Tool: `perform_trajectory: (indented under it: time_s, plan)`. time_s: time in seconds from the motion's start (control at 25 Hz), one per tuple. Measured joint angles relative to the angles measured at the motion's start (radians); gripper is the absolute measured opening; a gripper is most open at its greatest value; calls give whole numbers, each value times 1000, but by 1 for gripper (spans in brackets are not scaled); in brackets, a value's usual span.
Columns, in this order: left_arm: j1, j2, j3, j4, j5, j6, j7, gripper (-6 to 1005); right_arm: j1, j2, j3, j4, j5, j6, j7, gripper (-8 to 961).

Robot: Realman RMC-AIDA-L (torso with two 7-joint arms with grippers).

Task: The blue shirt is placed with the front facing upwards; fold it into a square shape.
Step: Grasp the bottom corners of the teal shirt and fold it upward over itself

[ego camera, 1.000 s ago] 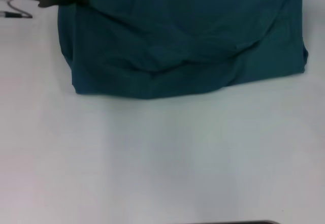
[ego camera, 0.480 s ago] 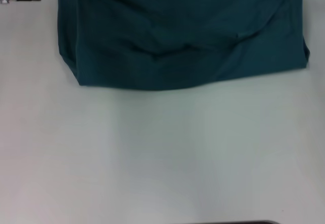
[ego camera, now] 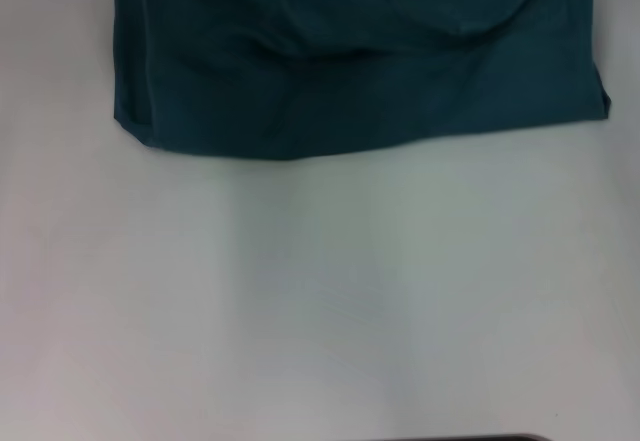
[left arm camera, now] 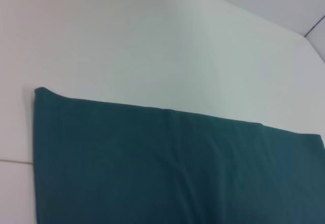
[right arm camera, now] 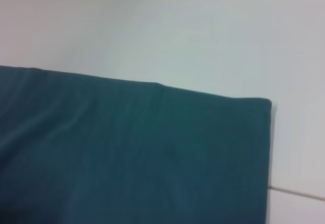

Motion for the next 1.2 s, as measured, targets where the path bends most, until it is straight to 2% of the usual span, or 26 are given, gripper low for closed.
perform_trajectory:
  time_s: [0.32,0.64,0.88,1.08,1.2]
  plan:
    - [-2,3,1,8,0,-27,0,44,25,12,0,20,-45,54,3,78]
    - [2,-7,23,9,-1,-44,22,52,36,52,-30,67,-132,115,-5,81]
    - [4,-10,24,17,-1,-41,6,58,36,57,-73,72,-151,131,-9,84]
    - [11,-17,17,15,-2,-48,-6,63,42,58,-85,66,-169,137,-3,189]
    - [18,-18,16,8,-6,-47,-16,182,42,53,-87,65,-169,139,-2,251]
